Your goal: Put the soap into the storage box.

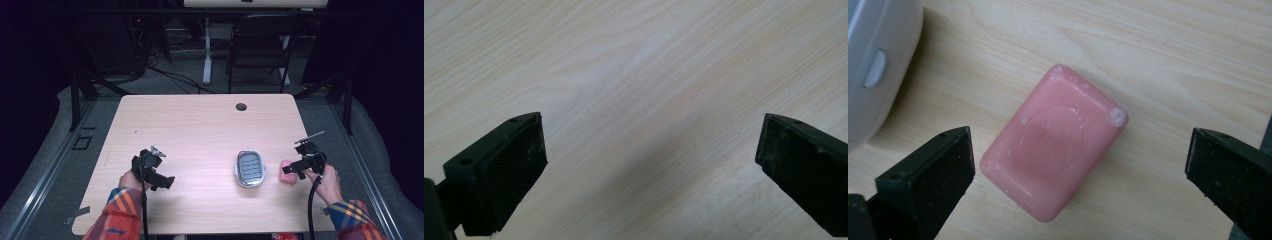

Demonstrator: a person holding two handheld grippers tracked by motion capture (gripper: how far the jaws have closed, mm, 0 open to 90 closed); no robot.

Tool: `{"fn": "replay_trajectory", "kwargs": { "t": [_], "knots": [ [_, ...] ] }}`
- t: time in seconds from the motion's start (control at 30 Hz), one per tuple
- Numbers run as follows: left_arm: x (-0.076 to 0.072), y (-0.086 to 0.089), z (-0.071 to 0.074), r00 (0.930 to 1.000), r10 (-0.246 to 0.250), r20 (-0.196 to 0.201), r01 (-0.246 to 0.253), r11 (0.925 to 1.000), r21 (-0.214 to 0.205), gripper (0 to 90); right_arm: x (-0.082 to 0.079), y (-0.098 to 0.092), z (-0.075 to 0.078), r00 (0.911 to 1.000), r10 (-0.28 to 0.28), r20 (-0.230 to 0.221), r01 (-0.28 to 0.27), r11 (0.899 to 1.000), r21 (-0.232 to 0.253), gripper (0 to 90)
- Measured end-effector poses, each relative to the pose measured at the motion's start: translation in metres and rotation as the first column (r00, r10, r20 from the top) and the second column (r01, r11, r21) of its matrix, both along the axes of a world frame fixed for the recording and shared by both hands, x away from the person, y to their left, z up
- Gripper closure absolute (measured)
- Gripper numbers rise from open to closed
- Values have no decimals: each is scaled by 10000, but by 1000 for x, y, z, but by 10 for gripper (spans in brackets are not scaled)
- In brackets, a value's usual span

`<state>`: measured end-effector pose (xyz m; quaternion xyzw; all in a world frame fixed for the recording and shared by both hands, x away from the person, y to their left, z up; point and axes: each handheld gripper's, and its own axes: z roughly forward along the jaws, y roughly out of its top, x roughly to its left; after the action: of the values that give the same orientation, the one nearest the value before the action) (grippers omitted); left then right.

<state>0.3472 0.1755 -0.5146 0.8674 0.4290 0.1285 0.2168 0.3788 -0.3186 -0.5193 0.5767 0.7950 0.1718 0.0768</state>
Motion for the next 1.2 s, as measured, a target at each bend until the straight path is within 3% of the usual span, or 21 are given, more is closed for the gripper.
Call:
{"fn": "replay_trajectory", "kwargs": {
  "t": [0.17,0.27,0.53,0.73,0.83,1.0,1.1,1.2],
  "knots": [
    [0,0,0,10000,-9,-1,9,10000,-15,0,5,1,-3,9998,-60,-191,60,10000,-22,0],
    [0,0,0,10000,-10,1,10,10000,-26,0,7,3,-5,9995,-299,-87,300,9995,106,0],
    [0,0,0,10000,-27,-11,27,10000,-43,0,15,7,-8,9978,-521,-399,515,9986,-153,0],
    [0,0,0,10000,-25,-14,25,10000,-33,0,18,12,-13,9973,-515,-515,505,9985,-220,0],
    [0,0,0,10000,-27,-18,27,10000,-23,0,20,15,-14,9962,-251,-831,209,9985,-508,0],
    [0,0,0,10000,-15,-24,15,10000,-16,0,21,17,-16,9953,-161,-954,97,9977,-669,2],
    [0,0,0,10000,-23,-10,23,10000,-9,0,21,17,-16,9951,-141,-980,59,9965,-829,26],
    [0,0,0,10000,-31,-27,31,10000,5,0,20,18,-18,9958,-218,-893,158,9976,-671,73]
  ]
}}
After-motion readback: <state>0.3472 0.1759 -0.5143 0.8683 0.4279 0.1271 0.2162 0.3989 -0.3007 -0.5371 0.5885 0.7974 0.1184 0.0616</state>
